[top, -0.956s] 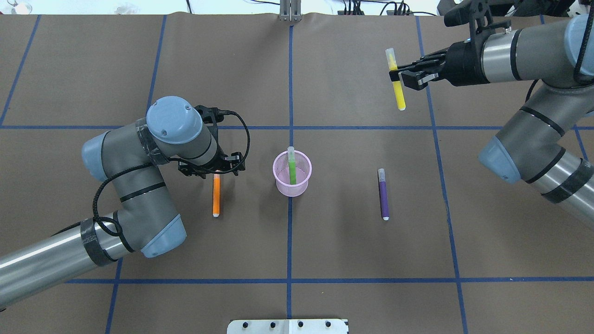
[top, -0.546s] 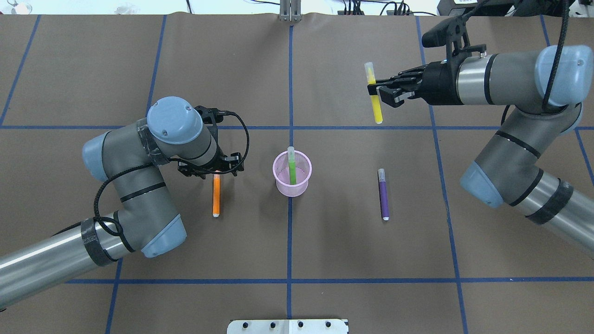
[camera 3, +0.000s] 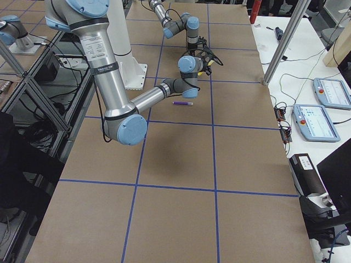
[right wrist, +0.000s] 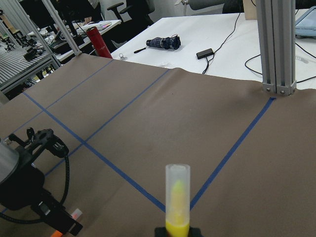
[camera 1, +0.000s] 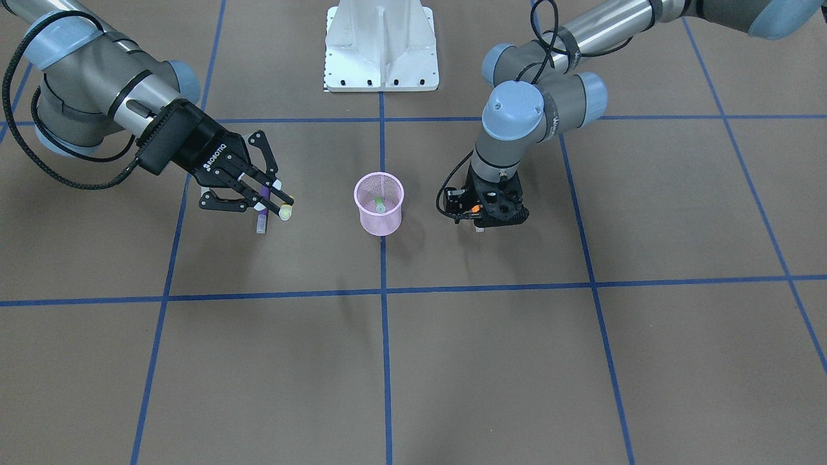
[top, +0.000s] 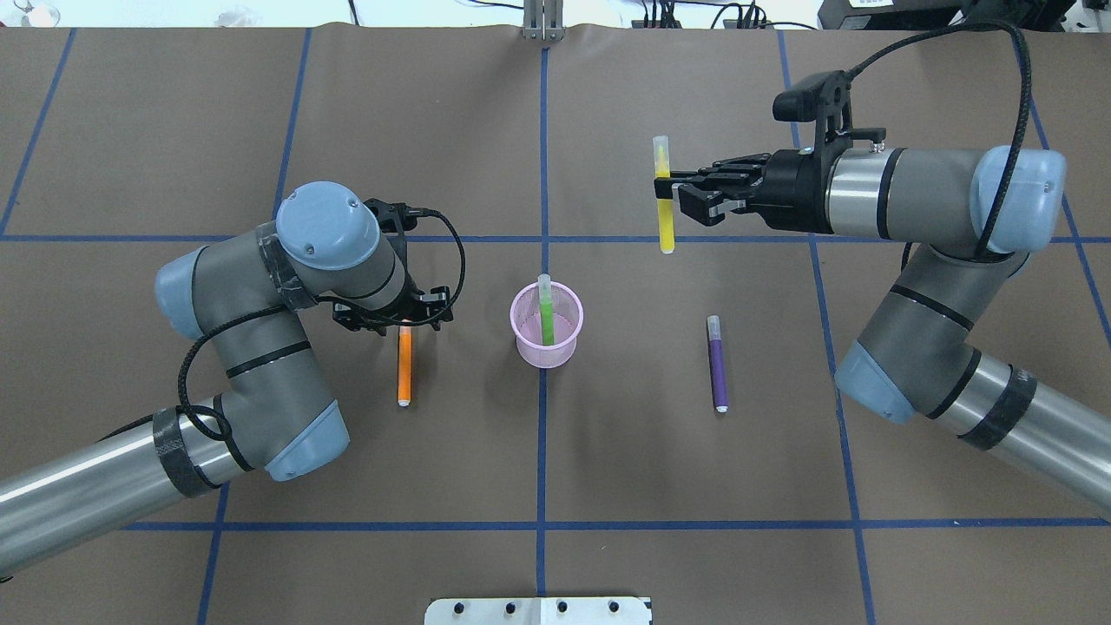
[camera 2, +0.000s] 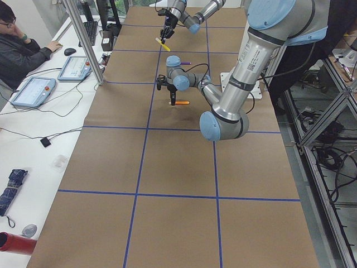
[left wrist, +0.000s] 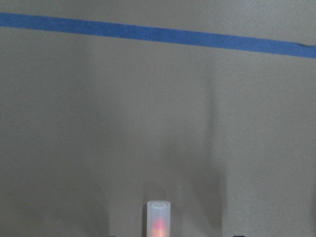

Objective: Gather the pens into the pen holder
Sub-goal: 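Lower left gripper onto orange marker while right gripper carries highlighter toward cup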

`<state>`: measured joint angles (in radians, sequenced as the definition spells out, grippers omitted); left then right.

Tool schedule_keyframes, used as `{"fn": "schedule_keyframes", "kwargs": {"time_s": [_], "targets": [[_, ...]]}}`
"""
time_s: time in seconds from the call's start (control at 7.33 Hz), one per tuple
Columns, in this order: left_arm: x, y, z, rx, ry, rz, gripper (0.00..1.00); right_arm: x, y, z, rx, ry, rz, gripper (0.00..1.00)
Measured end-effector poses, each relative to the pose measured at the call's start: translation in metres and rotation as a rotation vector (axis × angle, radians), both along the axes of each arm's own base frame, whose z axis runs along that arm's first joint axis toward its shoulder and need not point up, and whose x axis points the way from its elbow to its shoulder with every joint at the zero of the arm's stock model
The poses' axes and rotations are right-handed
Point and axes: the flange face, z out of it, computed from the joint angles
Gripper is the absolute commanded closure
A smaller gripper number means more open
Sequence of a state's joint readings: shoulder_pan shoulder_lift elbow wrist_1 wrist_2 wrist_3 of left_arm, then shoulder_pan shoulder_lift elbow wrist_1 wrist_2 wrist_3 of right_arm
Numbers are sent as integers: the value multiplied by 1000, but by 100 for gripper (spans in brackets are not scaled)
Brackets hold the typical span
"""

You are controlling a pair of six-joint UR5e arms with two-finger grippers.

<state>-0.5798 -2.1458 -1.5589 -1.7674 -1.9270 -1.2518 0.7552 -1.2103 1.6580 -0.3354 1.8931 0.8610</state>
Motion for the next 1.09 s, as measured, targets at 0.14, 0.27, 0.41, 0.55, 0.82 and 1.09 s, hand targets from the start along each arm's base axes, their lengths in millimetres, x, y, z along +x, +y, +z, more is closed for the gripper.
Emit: {"fn": "schedule_keyframes", "kwargs": {"time_s": [0.14, 0.27, 0.41, 0.55, 0.82, 1.09], "targets": [[1, -1, 3, -3, -4, 0, 33, -3, 2, -1, -6, -9, -4, 100], [2, -1, 5, -7, -9, 1, 38, -8, 5, -1, -10, -13, 0, 100], [2, -1, 7, -9, -12, 1, 40, -15, 9, -2, -12, -18, 10, 100], [2, -1, 7, -9, -12, 1, 47, -18, 11, -4, -13, -23, 17, 100], [2, -1, 8, -10, -13, 2, 68, -20, 12, -6, -16, -30, 21, 100], [2, -1, 8, -9, -13, 4, 100, -20, 12, -7, -16, -32, 21, 100]]}}
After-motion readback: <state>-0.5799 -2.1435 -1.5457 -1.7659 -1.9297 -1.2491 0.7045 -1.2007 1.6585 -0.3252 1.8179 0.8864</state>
